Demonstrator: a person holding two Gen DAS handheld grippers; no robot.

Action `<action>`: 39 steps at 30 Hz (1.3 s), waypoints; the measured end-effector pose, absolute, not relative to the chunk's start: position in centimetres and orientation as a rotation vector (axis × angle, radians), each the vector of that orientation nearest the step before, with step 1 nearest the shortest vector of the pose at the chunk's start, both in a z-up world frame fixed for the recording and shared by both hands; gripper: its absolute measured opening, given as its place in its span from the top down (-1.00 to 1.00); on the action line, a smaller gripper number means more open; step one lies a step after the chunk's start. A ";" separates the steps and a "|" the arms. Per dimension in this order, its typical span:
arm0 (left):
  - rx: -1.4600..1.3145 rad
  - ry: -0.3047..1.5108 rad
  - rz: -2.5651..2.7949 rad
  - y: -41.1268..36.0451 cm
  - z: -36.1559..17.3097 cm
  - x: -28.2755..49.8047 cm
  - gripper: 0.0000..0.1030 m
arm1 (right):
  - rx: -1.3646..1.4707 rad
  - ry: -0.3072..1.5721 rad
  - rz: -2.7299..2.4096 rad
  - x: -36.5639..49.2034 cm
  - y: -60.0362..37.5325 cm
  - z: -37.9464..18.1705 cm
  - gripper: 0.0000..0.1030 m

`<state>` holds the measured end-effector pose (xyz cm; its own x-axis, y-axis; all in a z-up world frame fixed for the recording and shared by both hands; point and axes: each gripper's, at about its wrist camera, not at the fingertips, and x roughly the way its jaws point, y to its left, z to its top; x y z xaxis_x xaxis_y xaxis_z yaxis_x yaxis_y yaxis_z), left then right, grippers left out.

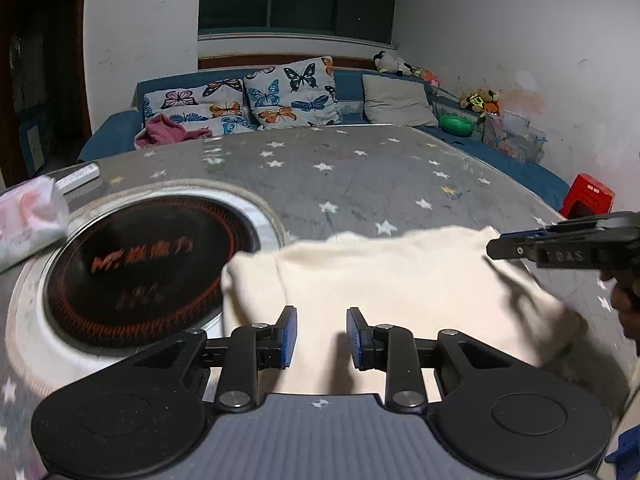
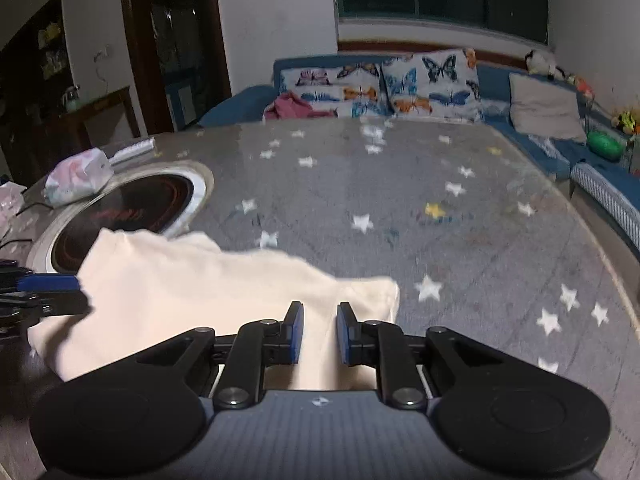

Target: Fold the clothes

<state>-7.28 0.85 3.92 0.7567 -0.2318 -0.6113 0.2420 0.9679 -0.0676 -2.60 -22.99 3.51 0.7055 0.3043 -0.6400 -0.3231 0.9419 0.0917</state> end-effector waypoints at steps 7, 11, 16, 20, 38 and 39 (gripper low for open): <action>0.018 0.670 -0.279 -1.1 4.1 -2.5 0.43 | -0.014 0.697 0.385 -1.2 -21.3 3.8 0.68; 0.026 0.704 -0.275 -1.7 3.2 -0.5 0.43 | -0.012 0.715 0.391 -0.1 -20.6 3.2 0.68; 0.017 0.723 -0.260 -1.5 2.6 0.1 0.41 | -0.017 0.735 0.380 0.1 -20.5 2.5 0.68; 0.017 0.715 -0.251 -1.5 3.1 -0.6 0.30 | -0.036 0.711 0.390 -0.8 -20.2 3.3 0.68; -0.030 0.681 -0.125 2.4 4.8 -6.7 -0.55 | -0.124 0.673 0.522 -7.3 -16.5 4.4 0.07; -0.037 0.680 -0.112 2.8 4.7 -7.1 -0.61 | -0.133 0.673 0.530 -7.7 -16.2 4.3 0.02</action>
